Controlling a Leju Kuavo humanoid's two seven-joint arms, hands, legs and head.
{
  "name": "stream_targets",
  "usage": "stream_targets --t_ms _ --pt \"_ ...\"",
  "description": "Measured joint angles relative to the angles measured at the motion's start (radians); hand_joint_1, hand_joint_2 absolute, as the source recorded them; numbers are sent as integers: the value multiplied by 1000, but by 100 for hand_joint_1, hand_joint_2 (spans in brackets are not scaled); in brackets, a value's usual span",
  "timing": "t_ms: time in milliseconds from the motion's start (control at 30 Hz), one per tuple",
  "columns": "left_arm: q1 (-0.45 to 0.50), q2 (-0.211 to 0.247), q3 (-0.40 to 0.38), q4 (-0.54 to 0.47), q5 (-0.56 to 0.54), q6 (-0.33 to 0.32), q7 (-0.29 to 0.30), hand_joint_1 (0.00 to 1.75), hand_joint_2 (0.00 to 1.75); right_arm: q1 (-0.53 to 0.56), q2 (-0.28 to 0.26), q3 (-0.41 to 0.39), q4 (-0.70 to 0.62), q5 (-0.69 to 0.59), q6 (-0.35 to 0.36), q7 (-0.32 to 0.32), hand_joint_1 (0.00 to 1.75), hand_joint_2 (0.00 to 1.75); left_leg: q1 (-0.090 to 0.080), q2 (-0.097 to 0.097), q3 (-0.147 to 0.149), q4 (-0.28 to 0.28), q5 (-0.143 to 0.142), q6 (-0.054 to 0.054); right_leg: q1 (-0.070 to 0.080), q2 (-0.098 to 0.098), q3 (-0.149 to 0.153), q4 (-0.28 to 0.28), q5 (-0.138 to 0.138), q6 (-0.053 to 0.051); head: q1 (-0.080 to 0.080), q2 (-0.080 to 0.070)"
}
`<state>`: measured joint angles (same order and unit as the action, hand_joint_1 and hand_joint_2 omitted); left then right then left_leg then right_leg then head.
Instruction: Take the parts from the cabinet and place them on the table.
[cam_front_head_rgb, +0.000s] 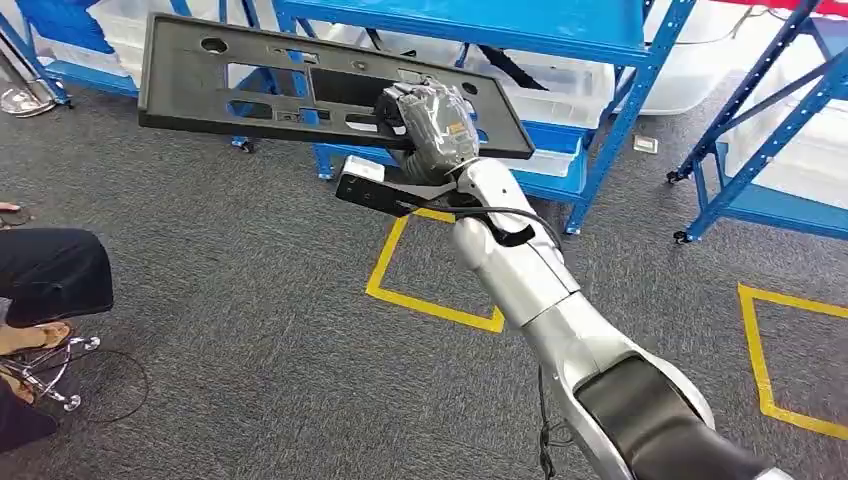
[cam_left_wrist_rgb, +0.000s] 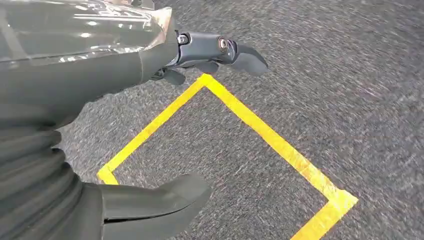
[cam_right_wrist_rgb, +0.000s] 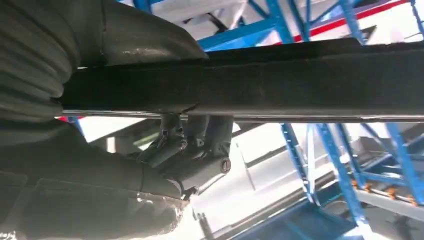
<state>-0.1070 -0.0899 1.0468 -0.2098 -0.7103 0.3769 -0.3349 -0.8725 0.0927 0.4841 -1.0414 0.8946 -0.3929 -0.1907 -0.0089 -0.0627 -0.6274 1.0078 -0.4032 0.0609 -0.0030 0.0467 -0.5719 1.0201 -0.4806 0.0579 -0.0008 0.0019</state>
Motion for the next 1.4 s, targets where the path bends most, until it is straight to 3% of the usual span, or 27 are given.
stream_targets --t_ms 67,133,200,267,367,400,433,467,500,533,567,600,700,733,800,867,900,933,967,1033,1067,1100,1200,1233,1300,1333,1400 --pt "0 0 0 0 0 0 0 0 175 -1 1 0 0 0 -2 -1 175 175 1 -13 -7 1 3 -15 5 -2 7 -6 8 -28 0 0" --pt "3 -2 1 0 0 0 0 0 175 -4 2 0 0 -2 -2 -2 175 175 4 -25 -12 -4 11 -28 13 -15 5 -8 12 -42 1 0" --pt "4 5 2 0 2 1 0 0 175 -5 4 0 0 -2 -3 -3 175 175 -5 -36 -14 -5 12 -35 -12 -26 12 -24 21 -53 0 0" --pt "5 3 2 2 2 2 -3 0 175 -7 10 2 0 -3 -4 -5 175 175 0 18 -35 44 -29 -46 -16 -44 19 -33 27 -66 -6 0" --pt "2 6 2 3 2 0 -6 0 175 -9 10 2 1 -2 -4 -6 175 175 26 47 -131 240 -119 -73 -16 -69 19 -33 27 -65 -5 0" --pt "3 6 3 3 2 0 -7 0 175 -9 10 3 3 -3 -4 -6 175 175 35 51 -152 278 -125 -82 -20 -79 18 -33 26 -64 -5 0" --pt "3 5 3 3 2 0 -8 0 175 -9 11 3 4 -3 -4 -6 175 175 45 56 -147 263 -106 -92 -24 -88 18 -33 26 -63 -5 0" --pt "3 5 3 3 3 0 -9 0 175 -9 11 5 4 -3 -4 -6 175 175 55 63 -117 205 -69 -104 -31 -97 19 -31 22 -53 -5 0" --pt "3 6 3 3 3 0 -9 0 175 -9 11 5 4 -3 -4 -6 175 175 64 77 -66 114 -26 -116 -40 -105 20 -26 18 -43 -5 0" --pt "3 6 3 3 4 0 -10 0 175 -11 12 5 4 -3 -4 -6 175 175 74 108 -14 29 8 -130 -43 -113 20 -15 10 -30 -5 0" --pt "-1 -9 3 8 4 -4 -11 0 175 -12 15 5 3 -3 -4 -6 175 175 64 125 -8 20 -11 -137 -29 -119 13 -8 3 -16 -10 0" --pt "-2 2 3 3 4 -5 -15 0 175 -15 13 2 3 -3 -4 -6 175 175 64 109 -13 16 -8 -117 -26 -124 13 -5 -1 -7 -5 0" --pt "-1 0 3 5 1 -6 -19 0 175 -14 13 4 2 0 -4 -7 175 175 47 83 -20 18 -9 -83 -20 -145 33 -26 6 21 4 0" --pt "2 2 3 4 0 -6 -18 0 175 -12 11 3 0 2 -4 -4 175 175 48 72 -15 13 -5 -68 -30 -137 25 -22 -3 27 4 0" --pt "1 0 3 4 0 -6 -18 0 175 -9 8 0 -2 3 -4 -4 175 175 42 60 -17 13 -4 -46 -30 -79 -19 82 -58 7 5 0" --pt "0 3 3 4 -2 -6 -18 0 175 -2 1 -1 -2 4 -4 -4 175 175 34 42 -19 13 -4 -35 -26 -59 -109 255 -123 -7 8 0" --pt "0 3 3 4 -3 -6 -18 0 175 4 -1 -1 -2 5 -4 -2 175 175 27 29 -19 13 -3 -32 -18 -54 -142 316 -135 -8 8 0" --pt "1 3 3 4 -3 -6 -18 0 175 9 -5 -1 -2 5 -4 -1 175 175 19 15 -19 13 -2 -29 -11 -51 -151 321 -128 -7 8 0" --pt "2 3 3 4 -3 -6 -18 0 175 12 -7 -1 -2 6 -4 0 175 175 11 0 -19 14 -1 -27 -2 -47 -134 275 -103 -8 8 0" --pt "2 3 3 4 -3 -6 -18 0 175 11 -7 -2 -7 9 -5 0 175 175 -1 -23 -18 14 2 -23 15 -26 -55 97 -28 -19 8 0" --pt "1 0 3 5 -5 -6 -18 0 175 9 -7 -2 -11 10 -6 0 175 175 3 -30 -19 14 4 -21 25 14 -20 21 0 -33 7 0" --pt "0 -6 3 5 -7 -7 -18 0 175 10 -7 -3 -13 10 -9 0 175 175 -10 -42 -23 17 3 -22 24 39 -12 5 10 -55 2 0" --pt "3 -6 3 5 -14 -7 -15 0 175 12 -8 -4 -14 15 -12 0 175 175 2 -70 -29 12 12 -34 25 6 -5 -1 17 -66 9 0" --pt "3 -2 3 5 -13 -6 -14 0 175 14 -7 -4 -14 15 -13 0 175 175 -5 -79 -30 12 11 -39 8 -6 3 -19 25 -74 8 0" --pt "4 -2 3 5 -14 -3 -14 0 175 15 -5 -4 -16 14 -21 -5 175 175 -6 12 -57 68 -34 -50 2 -28 16 -32 30 -83 5 0" --pt "1 -2 3 5 -16 -3 -14 0 175 16 -6 -5 -16 14 -30 -10 175 175 1 35 -91 139 -70 -61 1 -38 17 -32 29 -83 6 0" --pt "0 -1 3 5 -21 -3 -14 0 175 30 -6 -5 -16 15 -40 -13 175 175 21 50 -171 289 -127 -78 -1 -63 16 -31 27 -84 5 0"
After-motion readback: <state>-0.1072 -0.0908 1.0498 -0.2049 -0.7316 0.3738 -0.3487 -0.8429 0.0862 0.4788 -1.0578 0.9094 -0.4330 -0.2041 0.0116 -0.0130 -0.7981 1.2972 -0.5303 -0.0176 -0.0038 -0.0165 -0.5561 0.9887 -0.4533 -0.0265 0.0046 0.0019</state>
